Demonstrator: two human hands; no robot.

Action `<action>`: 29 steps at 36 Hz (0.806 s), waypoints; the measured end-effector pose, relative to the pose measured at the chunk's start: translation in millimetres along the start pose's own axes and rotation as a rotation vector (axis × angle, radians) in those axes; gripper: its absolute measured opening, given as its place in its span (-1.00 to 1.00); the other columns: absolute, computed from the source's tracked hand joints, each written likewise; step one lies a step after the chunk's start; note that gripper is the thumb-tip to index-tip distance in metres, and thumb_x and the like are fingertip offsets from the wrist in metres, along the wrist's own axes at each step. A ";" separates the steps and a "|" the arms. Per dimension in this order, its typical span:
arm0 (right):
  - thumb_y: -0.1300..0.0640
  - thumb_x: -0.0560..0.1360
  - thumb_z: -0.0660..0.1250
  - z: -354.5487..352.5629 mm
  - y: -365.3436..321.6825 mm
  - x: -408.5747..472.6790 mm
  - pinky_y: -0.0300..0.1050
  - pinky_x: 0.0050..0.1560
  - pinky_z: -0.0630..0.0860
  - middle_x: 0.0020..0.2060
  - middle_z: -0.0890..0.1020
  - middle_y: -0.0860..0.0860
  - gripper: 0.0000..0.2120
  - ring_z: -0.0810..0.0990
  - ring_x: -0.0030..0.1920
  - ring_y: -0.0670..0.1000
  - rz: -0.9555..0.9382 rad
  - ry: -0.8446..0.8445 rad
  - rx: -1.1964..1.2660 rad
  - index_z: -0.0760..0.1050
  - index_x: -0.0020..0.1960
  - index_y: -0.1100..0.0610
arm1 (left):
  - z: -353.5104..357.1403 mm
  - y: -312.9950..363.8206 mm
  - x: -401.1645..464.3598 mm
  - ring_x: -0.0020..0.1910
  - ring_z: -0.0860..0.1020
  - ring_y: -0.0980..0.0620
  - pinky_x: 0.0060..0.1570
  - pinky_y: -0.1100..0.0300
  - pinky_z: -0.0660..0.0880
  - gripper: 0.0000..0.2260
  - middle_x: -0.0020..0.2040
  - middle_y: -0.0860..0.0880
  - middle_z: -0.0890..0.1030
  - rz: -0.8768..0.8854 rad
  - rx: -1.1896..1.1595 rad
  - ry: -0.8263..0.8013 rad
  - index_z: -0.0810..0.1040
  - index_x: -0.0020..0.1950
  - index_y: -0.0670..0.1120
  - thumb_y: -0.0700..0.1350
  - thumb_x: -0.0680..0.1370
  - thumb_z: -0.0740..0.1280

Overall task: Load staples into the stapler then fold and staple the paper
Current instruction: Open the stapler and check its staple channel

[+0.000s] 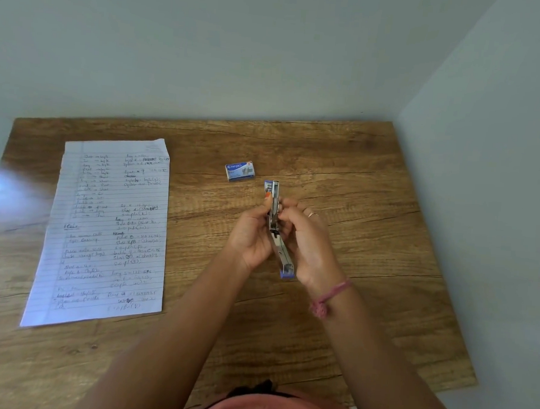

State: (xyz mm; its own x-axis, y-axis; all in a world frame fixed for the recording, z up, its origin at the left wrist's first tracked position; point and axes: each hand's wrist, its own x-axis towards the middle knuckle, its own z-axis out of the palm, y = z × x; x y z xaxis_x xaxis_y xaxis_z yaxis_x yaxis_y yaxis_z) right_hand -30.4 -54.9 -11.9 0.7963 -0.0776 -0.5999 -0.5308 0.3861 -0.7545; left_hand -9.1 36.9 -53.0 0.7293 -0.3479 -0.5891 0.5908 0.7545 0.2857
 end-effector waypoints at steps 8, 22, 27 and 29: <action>0.22 0.48 0.34 -12.3 14.8 -6.7 -0.29 -0.11 0.57 0.02 0.68 -0.14 -0.79 0.64 0.01 -0.19 -0.239 -0.073 -0.248 0.66 -0.19 -0.04 | -1.5 2.3 2.9 -0.19 0.55 0.04 0.03 0.16 0.51 -0.81 -0.19 -0.08 0.57 -0.026 -0.042 -0.013 0.53 -0.02 -0.17 -0.07 0.60 0.23; 0.28 0.51 0.30 -49.1 7.4 -3.8 0.03 0.20 0.54 0.22 0.49 -0.11 -0.69 0.50 0.25 -0.11 -0.753 -0.141 -0.698 0.56 0.18 0.00 | -12.1 1.8 1.5 -0.42 0.49 0.17 -0.40 0.34 0.51 -0.81 -0.23 -0.01 0.55 -0.047 -0.018 -0.143 0.53 0.00 -0.14 -0.04 0.50 0.33; 0.29 0.52 0.26 -46.9 -12.8 9.2 -0.32 0.08 0.48 0.23 0.48 -0.10 -0.59 0.49 0.17 -0.22 -0.754 -0.109 -0.785 0.45 0.30 -0.04 | -13.3 0.6 0.2 -0.43 0.48 0.17 -0.37 0.36 0.47 -0.79 -0.25 0.00 0.56 -0.090 -0.098 -0.189 0.57 -0.02 -0.14 -0.02 0.49 0.33; 0.28 0.52 0.23 -43.9 -16.1 11.5 -0.34 0.04 0.50 0.24 0.47 -0.10 -0.56 0.49 0.17 -0.22 -0.784 -0.126 -0.822 0.42 0.32 -0.09 | -13.7 0.6 -0.4 -0.41 0.50 0.16 -0.36 0.35 0.50 -0.78 -0.24 -0.01 0.56 -0.085 -0.098 -0.199 0.60 -0.03 -0.16 -0.02 0.49 0.35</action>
State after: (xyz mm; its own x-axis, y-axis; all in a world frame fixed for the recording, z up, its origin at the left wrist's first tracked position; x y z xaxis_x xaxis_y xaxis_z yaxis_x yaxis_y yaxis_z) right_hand -25.4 -102.4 -18.3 0.9909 0.0793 0.1090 0.1331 -0.4499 -0.8831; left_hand -13.8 45.2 -63.0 0.7380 -0.5078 -0.4443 0.6236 0.7649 0.1615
